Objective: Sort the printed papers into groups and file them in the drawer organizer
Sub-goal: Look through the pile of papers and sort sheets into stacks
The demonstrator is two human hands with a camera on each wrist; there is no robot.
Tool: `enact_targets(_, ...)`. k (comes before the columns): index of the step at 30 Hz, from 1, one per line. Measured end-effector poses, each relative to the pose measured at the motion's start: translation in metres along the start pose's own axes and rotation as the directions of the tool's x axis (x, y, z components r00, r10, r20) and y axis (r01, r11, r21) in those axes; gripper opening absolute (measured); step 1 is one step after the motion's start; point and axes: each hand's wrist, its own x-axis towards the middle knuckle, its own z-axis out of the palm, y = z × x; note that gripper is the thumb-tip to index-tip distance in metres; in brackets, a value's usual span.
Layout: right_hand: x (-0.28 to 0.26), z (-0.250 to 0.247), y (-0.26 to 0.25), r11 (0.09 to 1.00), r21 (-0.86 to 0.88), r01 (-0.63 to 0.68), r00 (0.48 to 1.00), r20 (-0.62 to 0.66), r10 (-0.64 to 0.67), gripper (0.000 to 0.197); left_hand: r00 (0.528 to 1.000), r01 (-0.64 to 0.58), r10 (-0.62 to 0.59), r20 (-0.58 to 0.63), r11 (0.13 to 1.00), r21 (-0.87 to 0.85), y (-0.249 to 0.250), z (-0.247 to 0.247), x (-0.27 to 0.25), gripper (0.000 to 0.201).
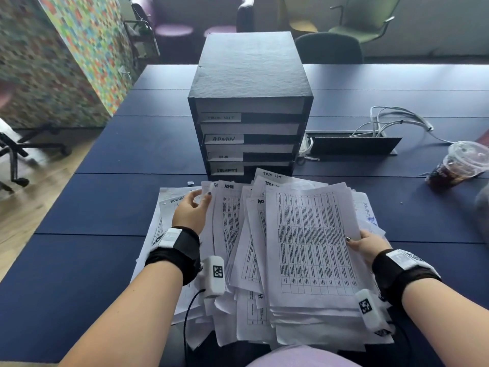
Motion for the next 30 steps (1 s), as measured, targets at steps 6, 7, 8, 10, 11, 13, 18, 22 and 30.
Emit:
enact_targets(6,0.01,0.003,0.01,0.989,0.144,-0.015,1.0,0.015,0.013,0.035,0.989,-0.08,0.096,-0.116,0.987,0.141,0.016,0.002,0.004,0.014)
enact_targets(7,0.012,0.002,0.011,0.988,0.155,-0.026,0.999,0.025,0.022,0.035,0.978,-0.103,0.124,-0.169,0.986,0.129,0.021,0.0,0.002,0.013)
enact_targets(8,0.015,0.002,0.014,0.986,0.161,-0.035,0.999,0.032,0.03,0.035,0.963,-0.129,0.148,-0.227,0.987,0.099,0.027,-0.003,0.0,0.012)
enact_targets(10,0.023,0.001,0.021,0.983,0.179,-0.045,0.998,0.041,0.038,0.035,0.92,-0.189,0.186,-0.344,0.982,0.026,0.037,-0.012,-0.002,0.013)
enact_targets(11,0.027,0.001,0.025,0.981,0.188,-0.052,0.998,0.049,0.044,0.037,0.897,-0.22,0.202,-0.393,0.976,0.0,0.042,-0.018,-0.003,0.014)
enact_targets(13,0.031,0.001,0.028,0.979,0.194,-0.056,0.997,0.059,0.045,0.036,0.849,-0.285,0.247,-0.467,0.959,-0.01,0.05,-0.032,-0.002,0.014)
enact_targets(18,0.034,0.0,0.031,0.972,0.235,0.009,0.999,0.03,-0.016,0.03,0.682,-0.509,0.433,-0.589,0.86,0.042,0.07,-0.062,-0.007,0.019)
enact_targets(22,0.034,-0.005,0.035,0.911,0.413,0.016,0.999,0.027,-0.03,0.032,0.57,-0.62,0.518,-0.638,0.78,0.079,0.091,-0.079,-0.022,0.023)
enact_targets(30,0.011,-0.019,0.029,0.669,0.735,-0.108,0.981,0.188,-0.048,0.03,0.284,-0.65,0.461,-0.841,0.737,0.184,0.127,-0.12,-0.03,0.01)
